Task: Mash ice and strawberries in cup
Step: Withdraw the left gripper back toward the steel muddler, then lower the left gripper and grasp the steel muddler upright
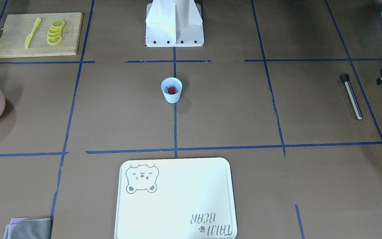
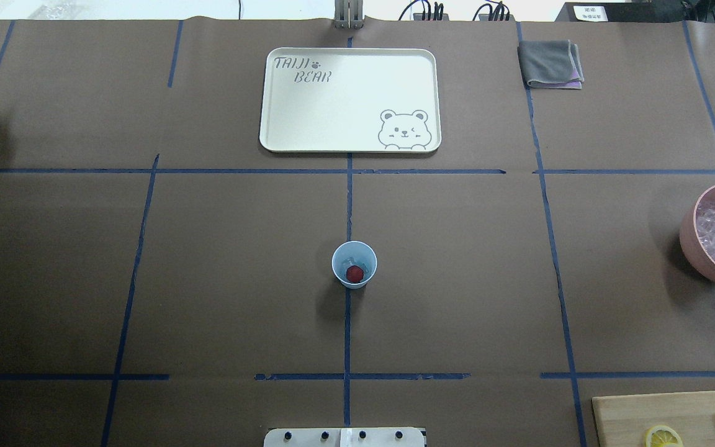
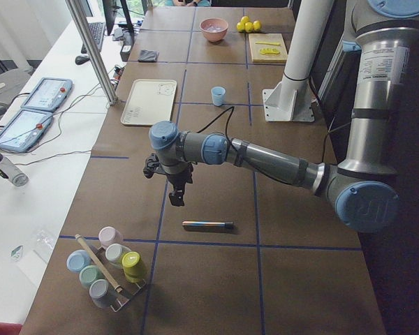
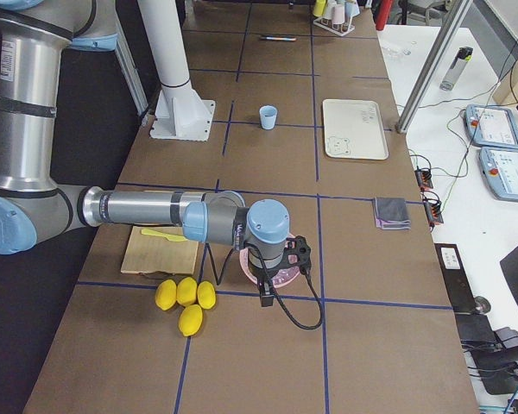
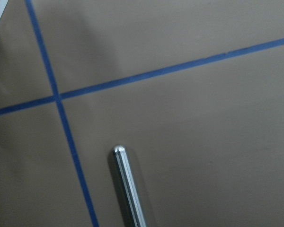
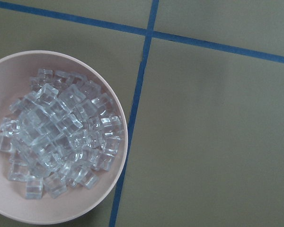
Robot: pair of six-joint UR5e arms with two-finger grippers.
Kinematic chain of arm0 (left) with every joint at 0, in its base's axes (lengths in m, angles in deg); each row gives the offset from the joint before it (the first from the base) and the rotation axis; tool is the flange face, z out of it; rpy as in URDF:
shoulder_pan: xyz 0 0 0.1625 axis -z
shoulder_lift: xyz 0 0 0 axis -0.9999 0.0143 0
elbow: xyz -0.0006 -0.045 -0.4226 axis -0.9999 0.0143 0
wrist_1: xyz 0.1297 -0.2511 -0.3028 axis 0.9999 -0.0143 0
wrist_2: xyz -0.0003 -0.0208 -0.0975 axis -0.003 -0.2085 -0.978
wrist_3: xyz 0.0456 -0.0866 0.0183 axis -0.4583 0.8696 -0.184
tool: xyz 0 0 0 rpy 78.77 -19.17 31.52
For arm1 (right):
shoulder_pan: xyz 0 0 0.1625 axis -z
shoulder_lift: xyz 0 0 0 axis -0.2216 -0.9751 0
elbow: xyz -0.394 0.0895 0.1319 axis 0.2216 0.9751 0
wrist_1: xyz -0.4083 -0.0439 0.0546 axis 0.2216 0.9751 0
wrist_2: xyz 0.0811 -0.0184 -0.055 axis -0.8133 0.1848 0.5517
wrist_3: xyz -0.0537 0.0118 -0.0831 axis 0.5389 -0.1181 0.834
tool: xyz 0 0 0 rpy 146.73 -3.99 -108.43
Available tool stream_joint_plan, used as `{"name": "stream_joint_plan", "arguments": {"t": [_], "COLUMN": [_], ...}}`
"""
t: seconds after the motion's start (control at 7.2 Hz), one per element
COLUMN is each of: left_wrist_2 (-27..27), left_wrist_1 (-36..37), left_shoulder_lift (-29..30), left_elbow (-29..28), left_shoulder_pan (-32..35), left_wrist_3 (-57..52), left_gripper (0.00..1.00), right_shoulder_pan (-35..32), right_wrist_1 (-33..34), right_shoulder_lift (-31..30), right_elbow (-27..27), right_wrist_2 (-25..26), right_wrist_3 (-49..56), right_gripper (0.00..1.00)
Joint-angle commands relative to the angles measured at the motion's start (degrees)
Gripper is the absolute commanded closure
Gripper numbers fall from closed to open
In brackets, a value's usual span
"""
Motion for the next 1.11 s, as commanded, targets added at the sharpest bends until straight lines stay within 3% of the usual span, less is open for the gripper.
{"name": "stream_joint_plan", "arguments": {"t": [0.0,0.28,0.42,0.56,0.97], "left_wrist_2": [0.27,0.62,5.67,8.07,8.53], "left_wrist_1": [-15.04,-33.87,-40.04,-43.67,-51.34], "left_shoulder_lift": [-3.55,-3.57,-3.65,-4.09,-4.00], "left_elbow": [-4.41,-14.68,-15.95,-17.52,-22.29], "left_shoulder_pan": [-0.15,-2.68,-7.31,-11.28,-15.36], "left_wrist_3": [12.32,22.91,30.52,33.73,36.57], "left_gripper": [0.00,0.00,0.00,0.00,0.00], "right_shoulder_pan": [0.01,0.01,0.01,0.01,-0.07], "right_wrist_1": [0.00,0.00,0.00,0.00,0.00], "right_shoulder_lift": [0.00,0.00,0.00,0.00,-0.08], "right_elbow": [-0.07,0.02,0.02,0.02,0.02], "right_wrist_2": [0.00,0.00,0.00,0.00,0.09], "right_wrist_3": [0.00,0.00,0.09,0.09,0.09], "right_gripper": [0.01,0.01,0.01,0.01,0.01]}}
